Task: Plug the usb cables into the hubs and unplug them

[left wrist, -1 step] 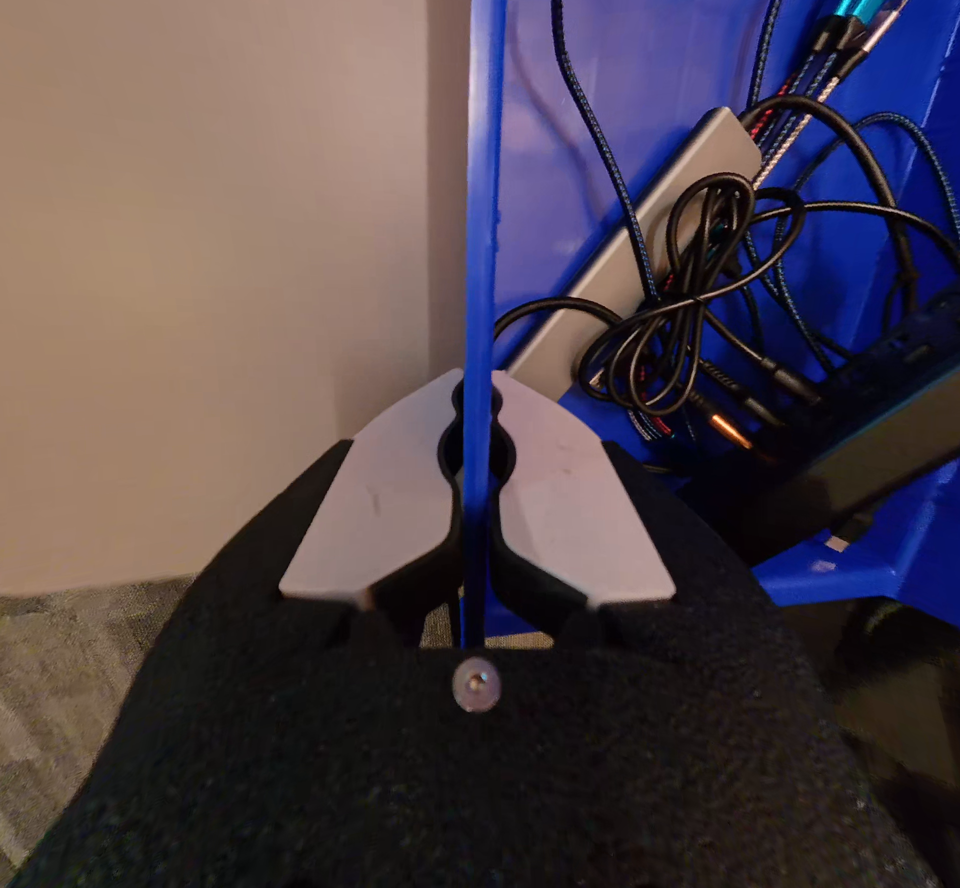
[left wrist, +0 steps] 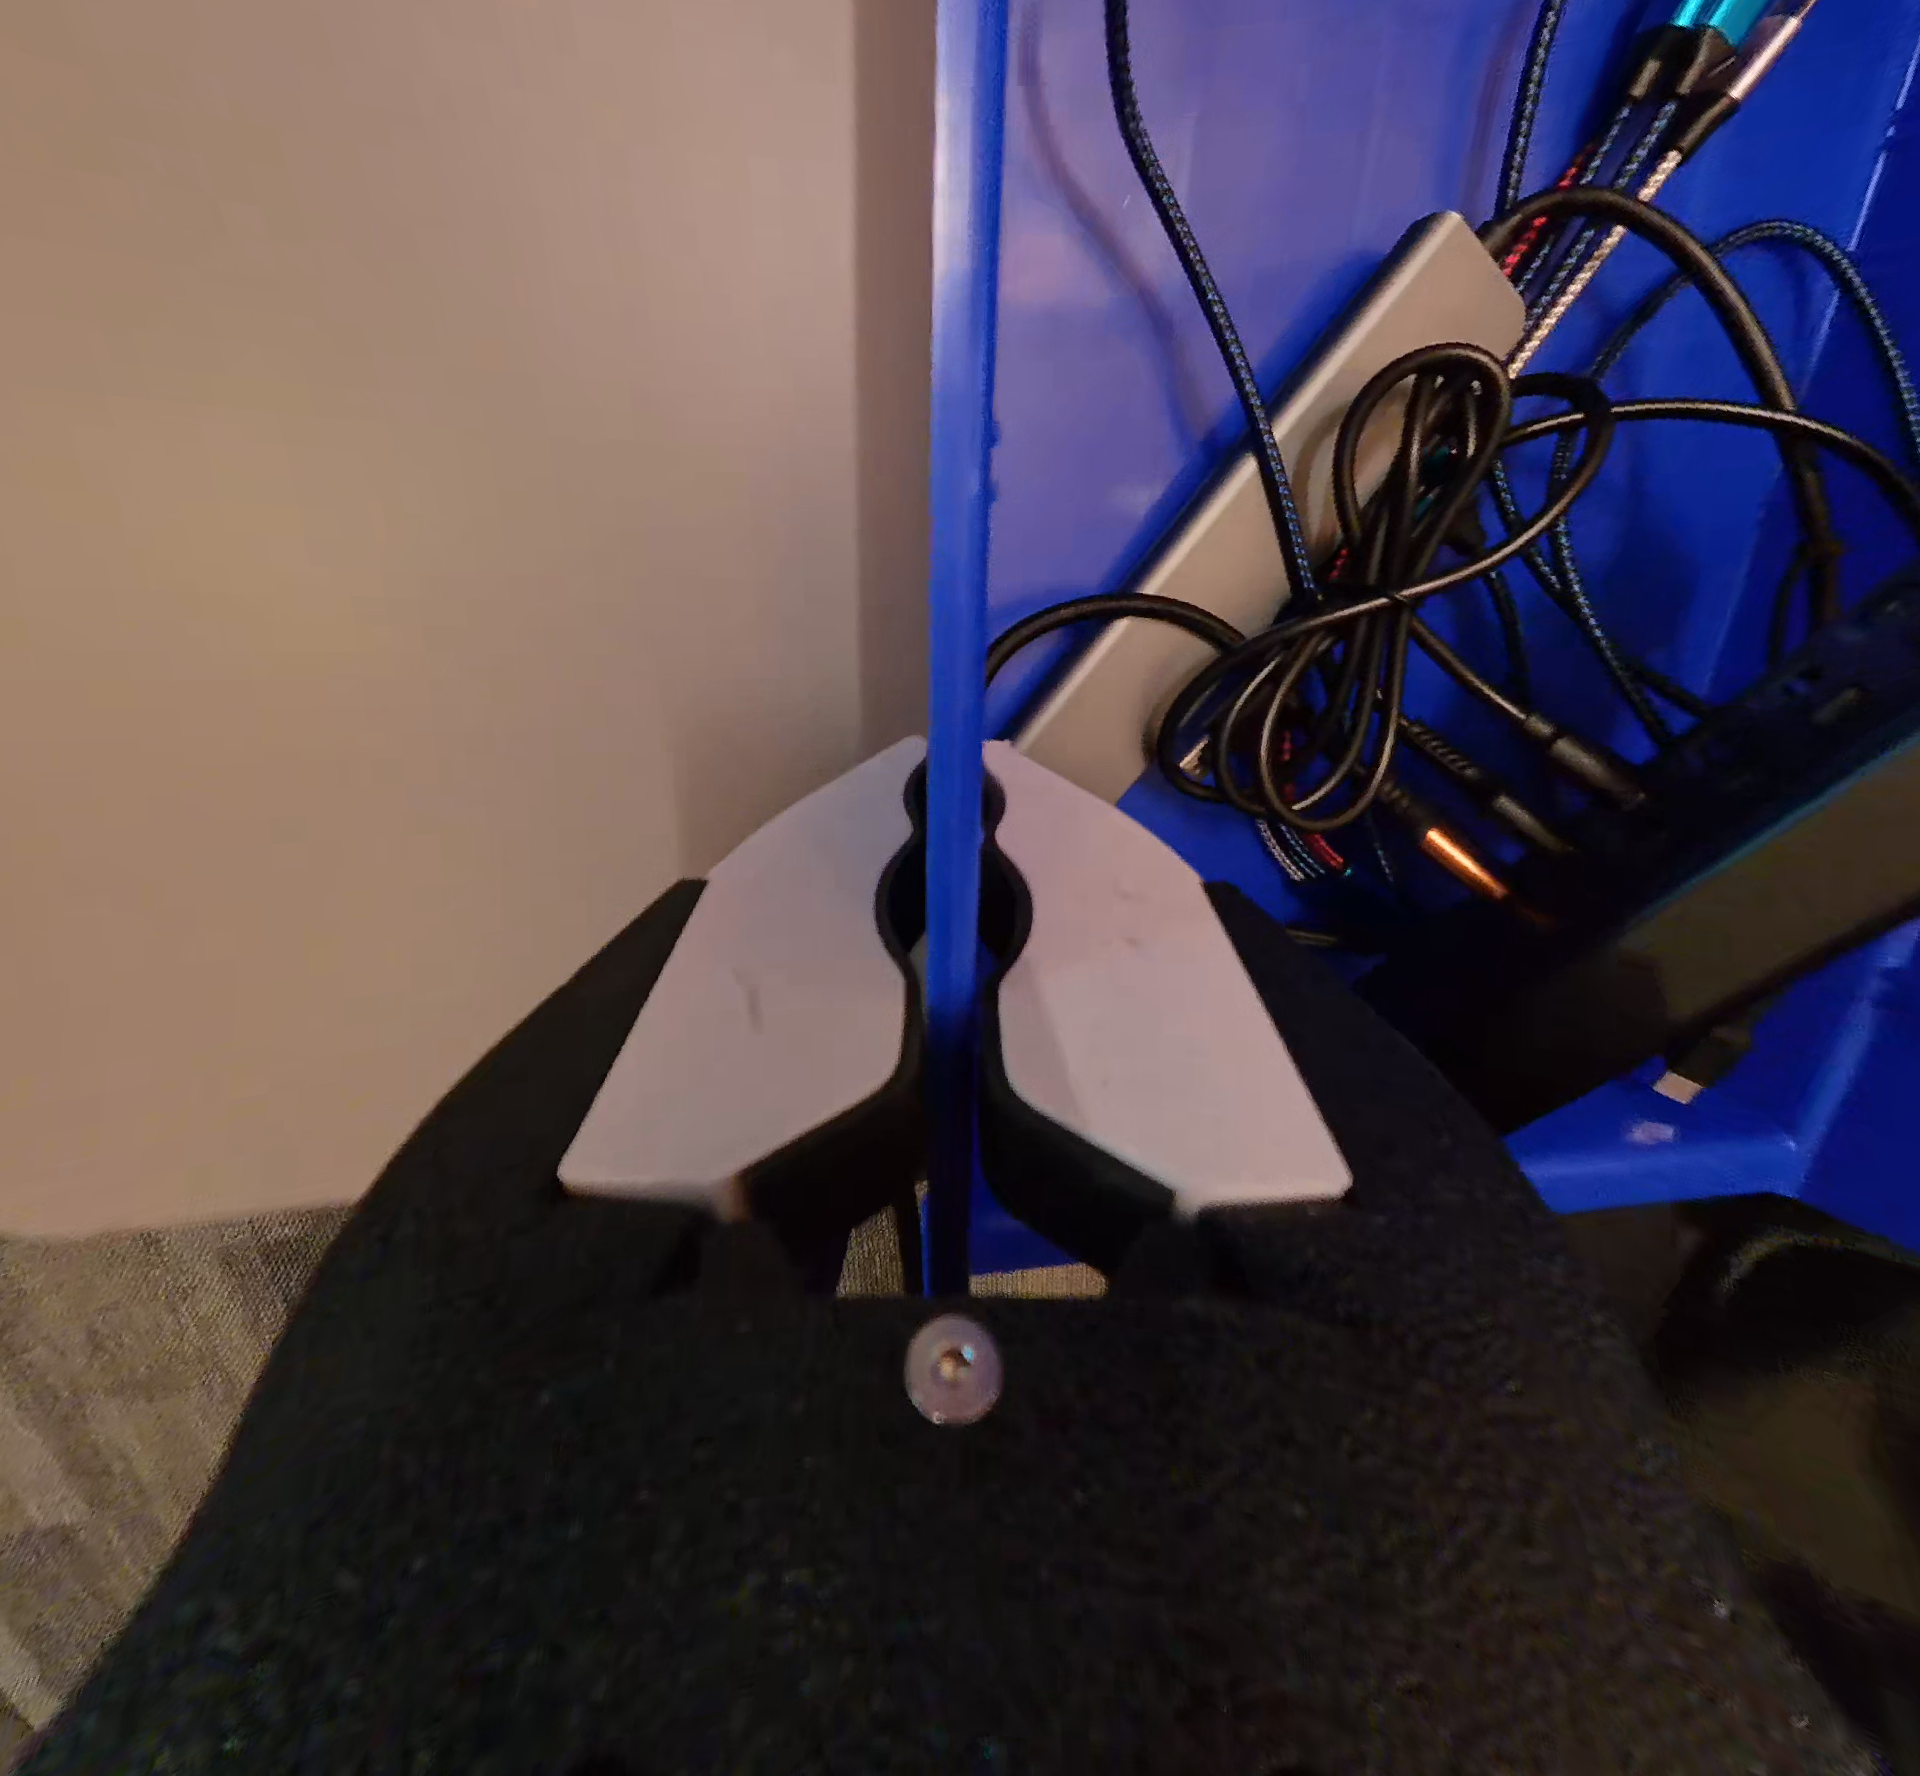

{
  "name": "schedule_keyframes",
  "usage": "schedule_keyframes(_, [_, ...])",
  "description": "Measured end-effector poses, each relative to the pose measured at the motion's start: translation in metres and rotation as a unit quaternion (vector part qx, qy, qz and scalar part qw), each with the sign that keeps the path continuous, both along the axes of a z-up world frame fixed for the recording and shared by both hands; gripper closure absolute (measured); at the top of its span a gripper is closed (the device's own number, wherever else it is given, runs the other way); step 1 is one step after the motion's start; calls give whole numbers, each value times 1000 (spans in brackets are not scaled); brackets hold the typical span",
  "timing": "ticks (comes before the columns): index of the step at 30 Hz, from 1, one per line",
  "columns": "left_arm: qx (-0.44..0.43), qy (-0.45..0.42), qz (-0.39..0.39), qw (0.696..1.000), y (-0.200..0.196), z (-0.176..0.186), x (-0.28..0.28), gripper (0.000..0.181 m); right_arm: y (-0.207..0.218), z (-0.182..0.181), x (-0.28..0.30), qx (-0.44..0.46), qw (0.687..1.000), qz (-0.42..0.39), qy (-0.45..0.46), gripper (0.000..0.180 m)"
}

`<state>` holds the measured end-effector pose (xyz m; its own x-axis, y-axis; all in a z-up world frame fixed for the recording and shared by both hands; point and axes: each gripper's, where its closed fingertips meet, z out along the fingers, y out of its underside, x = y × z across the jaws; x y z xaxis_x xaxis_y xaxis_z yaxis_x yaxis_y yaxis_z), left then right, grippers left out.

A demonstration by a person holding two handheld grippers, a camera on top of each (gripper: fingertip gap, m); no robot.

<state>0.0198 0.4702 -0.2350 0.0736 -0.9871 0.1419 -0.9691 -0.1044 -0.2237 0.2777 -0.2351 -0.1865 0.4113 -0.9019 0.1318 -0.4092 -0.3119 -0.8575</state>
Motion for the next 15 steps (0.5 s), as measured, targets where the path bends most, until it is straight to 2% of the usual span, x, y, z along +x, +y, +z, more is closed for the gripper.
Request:
schedule_keyframes(4, [1,-1,-1,1000,-13,-1,55,177,-63,2,14,14,995,-94,-35,173])
schedule_keyframes(7, [0,-1,-4,1000,-24,-1,93,177,-90,3,20,16,988,-145,-52,172])
schedule_keyframes(15, [-2,0,14,1000,-35,-3,172,177,-99,4,24,16,986,-153,-62,172])
